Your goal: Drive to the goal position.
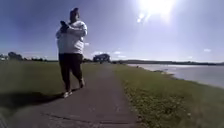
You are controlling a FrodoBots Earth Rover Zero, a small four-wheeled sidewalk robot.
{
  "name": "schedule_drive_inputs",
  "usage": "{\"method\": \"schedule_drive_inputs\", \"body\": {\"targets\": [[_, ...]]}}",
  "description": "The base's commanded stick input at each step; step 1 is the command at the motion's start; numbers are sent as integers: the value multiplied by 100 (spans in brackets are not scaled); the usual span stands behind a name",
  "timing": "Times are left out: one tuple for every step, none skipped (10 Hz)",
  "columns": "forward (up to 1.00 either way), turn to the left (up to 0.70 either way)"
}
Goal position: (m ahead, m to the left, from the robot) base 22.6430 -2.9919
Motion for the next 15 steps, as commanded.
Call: {"method": "schedule_drive_inputs", "body": {"targets": [[50, 0], [50, 0], [50, 0], [50, 0], [50, 0], [50, 0], [50, 0], [50, 0], [50, 0], [50, 0], [50, 0], [50, 0], [50, 0], [50, 0], [50, 0]]}}
